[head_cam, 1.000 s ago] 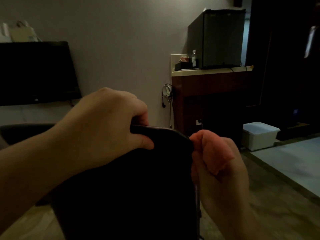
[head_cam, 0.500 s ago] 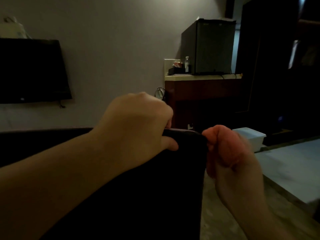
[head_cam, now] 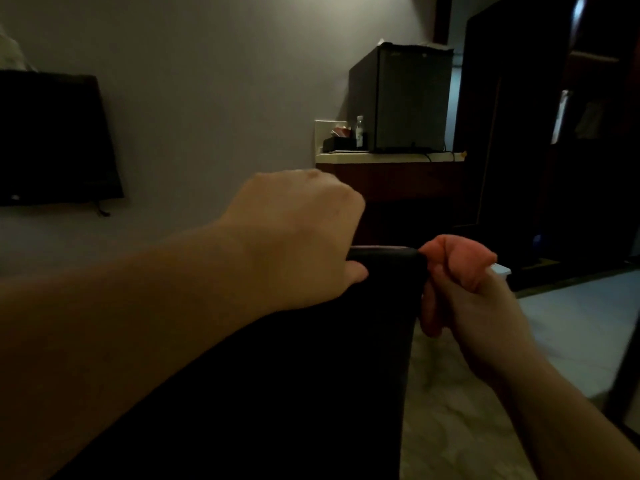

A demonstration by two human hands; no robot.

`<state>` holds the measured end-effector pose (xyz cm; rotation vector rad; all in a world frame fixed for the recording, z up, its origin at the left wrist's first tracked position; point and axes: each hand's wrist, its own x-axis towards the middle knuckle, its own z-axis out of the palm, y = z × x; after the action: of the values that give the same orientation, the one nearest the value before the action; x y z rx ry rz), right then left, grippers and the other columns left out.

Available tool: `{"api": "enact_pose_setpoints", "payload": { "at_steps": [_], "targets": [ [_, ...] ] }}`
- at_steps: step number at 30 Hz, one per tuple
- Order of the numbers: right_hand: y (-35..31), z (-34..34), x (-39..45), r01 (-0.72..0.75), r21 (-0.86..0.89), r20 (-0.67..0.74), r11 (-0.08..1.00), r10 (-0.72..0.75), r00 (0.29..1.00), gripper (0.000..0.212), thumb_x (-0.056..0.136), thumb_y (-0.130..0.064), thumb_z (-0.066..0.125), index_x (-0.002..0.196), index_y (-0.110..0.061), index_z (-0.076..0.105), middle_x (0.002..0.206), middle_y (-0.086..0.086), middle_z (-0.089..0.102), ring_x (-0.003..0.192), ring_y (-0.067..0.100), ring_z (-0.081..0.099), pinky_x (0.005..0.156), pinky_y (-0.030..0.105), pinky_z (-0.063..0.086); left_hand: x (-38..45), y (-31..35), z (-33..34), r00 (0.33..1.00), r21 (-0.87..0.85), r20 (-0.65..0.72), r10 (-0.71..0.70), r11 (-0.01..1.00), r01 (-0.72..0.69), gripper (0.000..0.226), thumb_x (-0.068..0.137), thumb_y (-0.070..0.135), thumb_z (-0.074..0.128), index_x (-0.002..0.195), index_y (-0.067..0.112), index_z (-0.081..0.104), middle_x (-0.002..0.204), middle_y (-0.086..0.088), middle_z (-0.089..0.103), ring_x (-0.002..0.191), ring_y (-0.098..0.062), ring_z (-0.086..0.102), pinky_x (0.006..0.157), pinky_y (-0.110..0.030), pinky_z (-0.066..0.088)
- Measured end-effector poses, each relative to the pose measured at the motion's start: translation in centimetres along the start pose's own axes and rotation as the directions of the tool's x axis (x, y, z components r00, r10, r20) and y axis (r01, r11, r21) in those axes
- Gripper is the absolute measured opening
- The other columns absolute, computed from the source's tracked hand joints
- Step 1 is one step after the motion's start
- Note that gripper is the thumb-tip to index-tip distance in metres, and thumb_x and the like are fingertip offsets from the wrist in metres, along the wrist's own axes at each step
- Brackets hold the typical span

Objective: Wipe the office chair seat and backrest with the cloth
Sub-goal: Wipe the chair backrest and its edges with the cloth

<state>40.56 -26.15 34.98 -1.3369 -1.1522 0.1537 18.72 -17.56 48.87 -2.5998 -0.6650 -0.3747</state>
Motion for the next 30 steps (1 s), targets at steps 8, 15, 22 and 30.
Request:
{"api": "enact_pose_setpoints", "payload": {
  "at_steps": [8, 15, 22, 30],
  "targets": [
    [-1.6, 0.3, 2.1, 0.170, -0.019, 0.005, 0.985, -0.170, 0.985, 0.030, 0.106, -0.018, 0.058, 0.110, -0.045, 0.069, 0.107, -0.003, 0.071, 0.095, 0.013, 0.074, 0.073, 0.032, 0.063, -1.2, -1.4, 0.4, 1.000, 0.078, -0.003, -0.014, 0.997, 0.014, 0.036, 0.094, 0.068, 0.059, 0.115, 0.040, 0.065, 0.101, 0.014, 0.064, 0.088, -0.006, 0.056, 0.055, -0.019, 0.025],
    [-1.0, -0.9, 2.3, 0.000, 0.083, -0.009, 0.997, 0.001, 1.000, 0.018, 0.105, -0.022, 0.056, 0.115, -0.024, 0.072, 0.100, -0.001, 0.076, 0.095, 0.020, 0.077, 0.073, 0.034, 0.063, 0.1, -1.3, 1.0, 0.999, -0.089, 0.037, -0.025, 0.996, 0.028, 0.031, 0.092, 0.060, 0.069, 0.113, 0.036, 0.069, 0.098, 0.012, 0.063, 0.086, -0.008, 0.059, 0.061, -0.021, 0.037],
    [-1.9, -1.0, 2.4, 0.222, -0.272, 0.038, 0.936, -0.220, 0.975, 0.019, 0.103, -0.022, 0.057, 0.103, -0.038, 0.067, 0.104, -0.013, 0.067, 0.094, 0.013, 0.071, 0.074, 0.036, 0.063, 0.9, -0.7, 1.1, 0.997, -0.162, 0.079, -0.014, 0.986, 0.026, 0.038, 0.094, 0.057, 0.068, 0.127, 0.037, 0.064, 0.105, 0.013, 0.060, 0.097, -0.009, 0.059, 0.075, -0.029, 0.049],
    [-1.9, 0.8, 3.0, 0.296, -0.552, 0.066, 0.779, -0.313, 0.947, 0.029, 0.099, -0.019, 0.067, 0.126, -0.030, 0.064, 0.125, -0.006, 0.052, 0.112, 0.009, 0.049, 0.091, 0.017, 0.041, -0.8, -2.0, 0.1, 0.996, -0.051, 0.080, -0.050, 0.997, 0.054, 0.047, 0.091, 0.065, 0.064, 0.131, 0.045, 0.049, 0.097, 0.019, 0.051, 0.092, -0.006, 0.054, 0.068, -0.025, 0.046]
  ]
}}
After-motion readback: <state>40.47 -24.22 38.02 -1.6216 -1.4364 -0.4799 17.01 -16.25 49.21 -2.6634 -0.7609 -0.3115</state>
